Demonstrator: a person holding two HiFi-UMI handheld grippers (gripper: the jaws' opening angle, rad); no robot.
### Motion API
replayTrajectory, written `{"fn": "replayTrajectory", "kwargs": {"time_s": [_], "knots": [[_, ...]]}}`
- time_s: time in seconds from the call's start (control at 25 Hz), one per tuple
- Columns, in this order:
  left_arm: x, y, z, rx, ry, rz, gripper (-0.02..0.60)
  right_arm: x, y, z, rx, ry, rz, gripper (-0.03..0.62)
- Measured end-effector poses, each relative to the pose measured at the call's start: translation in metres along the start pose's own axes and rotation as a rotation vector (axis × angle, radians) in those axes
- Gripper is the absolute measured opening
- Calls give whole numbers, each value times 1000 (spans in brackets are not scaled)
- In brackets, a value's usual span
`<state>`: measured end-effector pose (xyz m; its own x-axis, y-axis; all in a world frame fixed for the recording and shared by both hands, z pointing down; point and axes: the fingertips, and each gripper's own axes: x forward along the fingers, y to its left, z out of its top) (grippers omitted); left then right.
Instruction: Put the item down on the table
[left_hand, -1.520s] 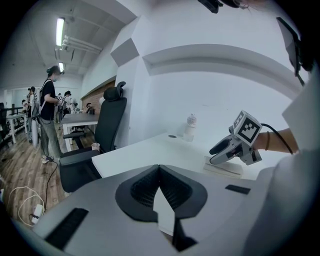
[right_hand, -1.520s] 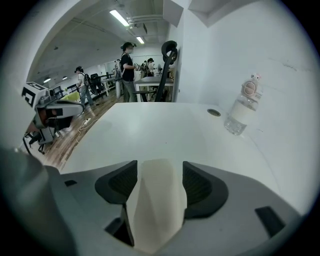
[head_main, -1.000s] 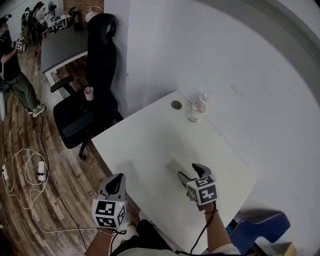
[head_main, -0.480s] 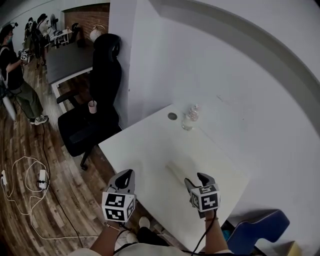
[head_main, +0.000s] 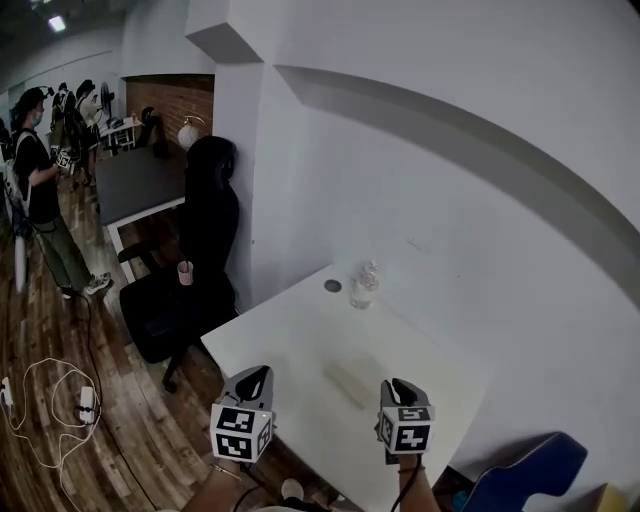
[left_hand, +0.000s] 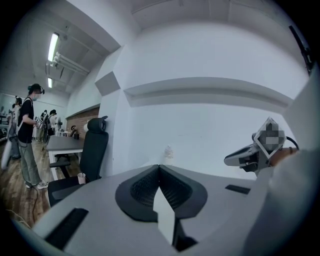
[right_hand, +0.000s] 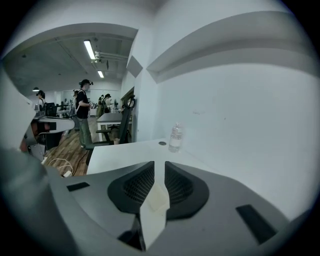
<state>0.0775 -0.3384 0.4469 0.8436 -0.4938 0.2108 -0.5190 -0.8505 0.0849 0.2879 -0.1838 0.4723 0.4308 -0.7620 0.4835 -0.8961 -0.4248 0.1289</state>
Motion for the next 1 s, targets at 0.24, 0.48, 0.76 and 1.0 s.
{"fn": "replayTrajectory", "kwargs": {"time_s": [0.24,0.48,0.76,1.0], "knots": [[4,-7,14,27,-29,-21,17,-15,-13,2,50,-32,-59,44],[13,-17,18,32,-35,-40,17,-30,-27,-5,142,-69,-114,40],[24,-30,14,26,-28,-56,17,-34,-32,1,157,-112,-139,37],[27,-32,8,16,-16,-53,17,-41,-35,5,123,-123,-162,32]]}}
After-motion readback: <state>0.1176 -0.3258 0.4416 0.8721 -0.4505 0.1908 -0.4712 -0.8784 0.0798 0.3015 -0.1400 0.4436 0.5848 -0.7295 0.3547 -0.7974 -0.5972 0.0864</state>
